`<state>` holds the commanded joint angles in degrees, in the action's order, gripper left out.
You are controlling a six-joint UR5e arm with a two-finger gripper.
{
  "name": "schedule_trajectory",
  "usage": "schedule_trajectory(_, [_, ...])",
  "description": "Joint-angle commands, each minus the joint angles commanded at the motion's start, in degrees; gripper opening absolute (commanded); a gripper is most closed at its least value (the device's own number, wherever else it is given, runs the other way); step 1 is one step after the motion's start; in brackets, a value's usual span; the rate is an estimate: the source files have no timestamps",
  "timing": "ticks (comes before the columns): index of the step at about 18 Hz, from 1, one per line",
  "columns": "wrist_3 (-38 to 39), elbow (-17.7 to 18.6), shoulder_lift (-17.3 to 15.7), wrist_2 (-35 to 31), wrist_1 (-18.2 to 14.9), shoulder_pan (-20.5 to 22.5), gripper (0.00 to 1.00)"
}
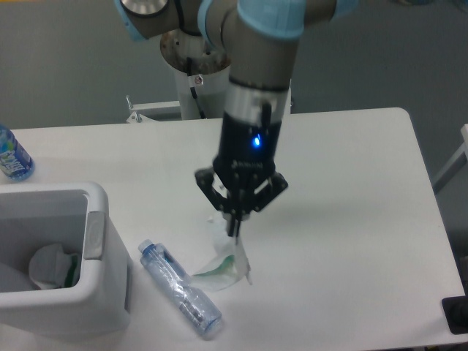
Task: Place the trash in the trash can
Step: 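Carry the paper over the white bin and open the gripper, then move the open gripper down onto the clear plastic bottle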
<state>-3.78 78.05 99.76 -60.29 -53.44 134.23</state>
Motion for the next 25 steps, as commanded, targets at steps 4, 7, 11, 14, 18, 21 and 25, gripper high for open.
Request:
schedule_trajectory(4, [0.44,0.08,-1.06,0.09,0.00,-5.19,0.00])
schedule_trajectory(7, [0.53,0.78,-0.45,0.00,0.00,-10.55,0.00])
schedule_trajectory(11, [0.44,0.87,1.48,0.00,0.96,-13.37,0.37])
schedule_trajectory(14, [0.09,1.14,2.28,0.00,2.28,-13.91,0.94])
schedule_trajectory(18, [0.97,1.05,2.54,0.00,2.29,-13.82,1.00])
schedule_trajectory(21, [4.04,1.14,3.15,-0.87,2.29,-11.98,1.00])
schedule_trajectory(25, [8.69,1.14,7.98,-2.45,2.11,-6.36,1.00])
